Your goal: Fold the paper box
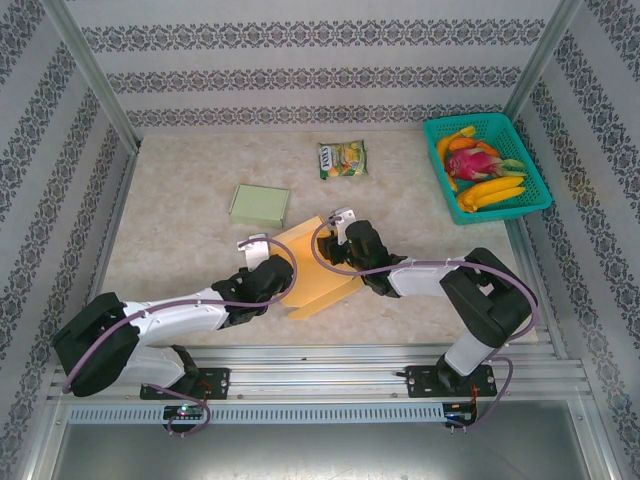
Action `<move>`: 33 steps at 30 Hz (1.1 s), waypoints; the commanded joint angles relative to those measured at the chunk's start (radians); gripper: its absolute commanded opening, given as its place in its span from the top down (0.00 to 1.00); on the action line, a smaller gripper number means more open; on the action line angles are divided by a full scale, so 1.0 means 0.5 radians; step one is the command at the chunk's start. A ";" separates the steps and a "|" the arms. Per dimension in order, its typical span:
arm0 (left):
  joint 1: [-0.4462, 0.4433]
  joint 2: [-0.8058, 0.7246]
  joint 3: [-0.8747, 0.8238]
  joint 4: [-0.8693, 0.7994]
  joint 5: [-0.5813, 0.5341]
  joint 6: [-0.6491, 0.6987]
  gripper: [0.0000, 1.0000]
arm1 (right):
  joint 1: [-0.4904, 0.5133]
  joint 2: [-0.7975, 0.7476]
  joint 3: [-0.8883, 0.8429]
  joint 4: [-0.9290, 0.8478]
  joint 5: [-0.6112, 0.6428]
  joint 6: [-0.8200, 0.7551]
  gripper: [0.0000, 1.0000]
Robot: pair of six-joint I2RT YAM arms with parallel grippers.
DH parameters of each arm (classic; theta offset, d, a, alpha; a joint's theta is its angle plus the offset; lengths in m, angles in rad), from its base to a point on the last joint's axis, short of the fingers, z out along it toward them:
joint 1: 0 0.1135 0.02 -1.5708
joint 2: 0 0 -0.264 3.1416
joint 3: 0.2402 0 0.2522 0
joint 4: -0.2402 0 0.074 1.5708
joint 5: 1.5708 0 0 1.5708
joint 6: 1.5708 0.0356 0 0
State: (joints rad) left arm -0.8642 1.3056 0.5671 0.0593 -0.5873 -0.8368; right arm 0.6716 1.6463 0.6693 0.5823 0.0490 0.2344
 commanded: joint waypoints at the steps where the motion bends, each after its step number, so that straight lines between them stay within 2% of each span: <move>1: -0.060 -0.001 0.014 -0.149 0.060 0.005 1.00 | -0.059 0.025 0.022 0.143 0.339 -0.053 0.62; 6: -0.058 0.049 0.043 -0.195 0.057 -0.038 1.00 | -0.010 0.041 0.075 0.152 0.464 -0.121 0.61; 17: -0.062 0.096 0.071 -0.218 0.089 -0.066 1.00 | 0.027 0.092 0.113 0.294 0.494 -0.205 0.60; 24: -0.059 0.159 0.096 -0.240 0.082 -0.091 1.00 | 0.038 0.036 0.106 0.284 0.344 -0.365 0.49; 33: -0.060 0.205 0.122 -0.231 0.105 -0.100 1.00 | 0.015 -0.015 0.061 0.310 0.254 -0.357 0.46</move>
State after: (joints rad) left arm -0.8646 1.3880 0.6144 0.0330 -0.6033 -0.9043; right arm 0.6964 1.6844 0.6918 0.6392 0.1669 0.0528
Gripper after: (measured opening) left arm 0.099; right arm 0.540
